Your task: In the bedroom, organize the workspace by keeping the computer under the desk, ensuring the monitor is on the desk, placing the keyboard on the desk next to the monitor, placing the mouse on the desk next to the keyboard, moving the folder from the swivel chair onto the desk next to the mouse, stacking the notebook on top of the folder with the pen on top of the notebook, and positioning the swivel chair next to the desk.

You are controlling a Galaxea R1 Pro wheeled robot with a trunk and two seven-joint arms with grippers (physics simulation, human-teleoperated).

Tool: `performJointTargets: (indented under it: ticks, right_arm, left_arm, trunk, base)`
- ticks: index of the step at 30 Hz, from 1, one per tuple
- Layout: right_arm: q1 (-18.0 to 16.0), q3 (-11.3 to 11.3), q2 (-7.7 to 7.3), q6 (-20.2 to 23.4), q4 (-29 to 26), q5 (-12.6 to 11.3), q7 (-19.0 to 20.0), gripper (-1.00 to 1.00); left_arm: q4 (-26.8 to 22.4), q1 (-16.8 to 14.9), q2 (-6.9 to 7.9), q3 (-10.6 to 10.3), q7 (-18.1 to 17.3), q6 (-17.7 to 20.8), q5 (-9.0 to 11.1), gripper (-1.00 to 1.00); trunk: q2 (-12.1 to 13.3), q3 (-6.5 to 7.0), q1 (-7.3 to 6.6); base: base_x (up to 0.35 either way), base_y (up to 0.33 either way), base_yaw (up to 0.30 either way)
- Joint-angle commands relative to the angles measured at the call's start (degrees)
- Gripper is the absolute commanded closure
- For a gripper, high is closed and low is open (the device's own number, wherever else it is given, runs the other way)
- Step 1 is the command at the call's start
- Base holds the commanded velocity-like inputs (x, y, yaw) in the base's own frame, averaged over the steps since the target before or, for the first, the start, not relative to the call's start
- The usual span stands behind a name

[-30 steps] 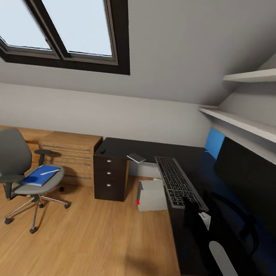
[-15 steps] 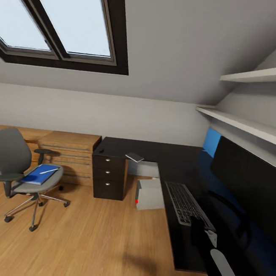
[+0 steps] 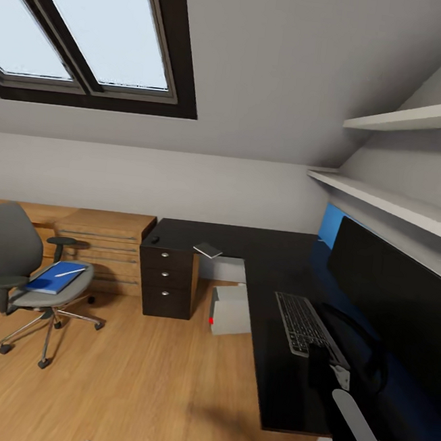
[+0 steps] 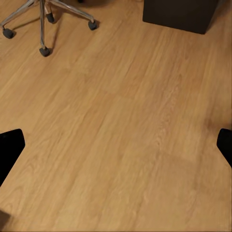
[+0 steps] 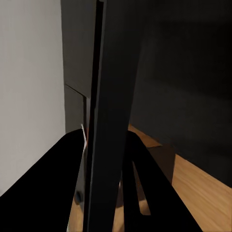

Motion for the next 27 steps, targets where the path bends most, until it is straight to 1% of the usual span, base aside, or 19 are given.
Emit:
performJointTargets:
  ticks: [1,6,9,16,20,23,26,27]
  right_arm:
    - [-0.18,0.27,-0.08,-0.53,0.02,-0.53,-0.21,1.00]
    - [-0.27,0.29,-0.08,-0.55,0.08,-0.52,-0.29,1.00]
    - [-0.33,0.32,-0.08,-0.55,0.09,-0.49,-0.30,1.00]
    - [-0.43,0.55,0.00,-0.55,0.09,-0.48,-0.31,1.00]
    - [-0.44,0.62,0.31,-0.52,0.09,-0.45,-0.31,1.00]
    - [-0.44,0.64,0.44,-0.48,0.09,-0.45,-0.31,1.00]
    - [-0.44,0.64,0.51,-0.47,0.09,0.13,-0.31,1.00]
    - [-0.44,0.64,0.57,-0.48,0.09,0.85,-0.31,1.00]
  left_arm:
    - [-0.21,0.00,-0.03,0.28,-0.16,-0.15,0.50,-1.00]
    - [-0.30,0.00,-0.03,0.43,-0.25,-0.06,0.51,-1.00]
    - [-0.31,0.02,-0.03,0.44,-0.26,-0.05,0.51,-1.00]
    - [-0.31,0.00,-0.03,0.49,-0.20,-0.05,0.51,-1.00]
    - [-0.35,0.00,-0.03,0.47,-0.19,-0.05,0.51,-1.00]
    - [-1.27,0.01,-0.09,0.45,-0.23,-0.08,0.51,-1.00]
    - [-2.70,0.01,-0.15,0.39,-0.21,-0.06,0.46,-1.00]
    - [-3.01,0.02,-0.15,0.38,-0.20,-0.06,0.45,-1.00]
  trunk:
    - [-0.07,-0.08,0.02]
    - [-0.07,-0.08,0.02]
    - [-0.07,-0.08,0.02]
    - [-0.07,-0.08,0.02]
    - [-0.07,-0.08,0.02]
    - [-0.07,-0.08,0.02]
    - [-0.07,-0.08,0.02]
    - [-0.07,-0.08,0.02]
  base:
    - [0.000,-0.065,0.000]
    - [0.000,-0.209,0.000]
    - [0.000,-0.096,0.000]
    - [0.000,-0.021,0.000]
    - [0.000,-0.002,0.000]
    - [0.000,0.000,0.000]
    - [0.000,0.000,0.000]
    - [0.000,0.000,0.000]
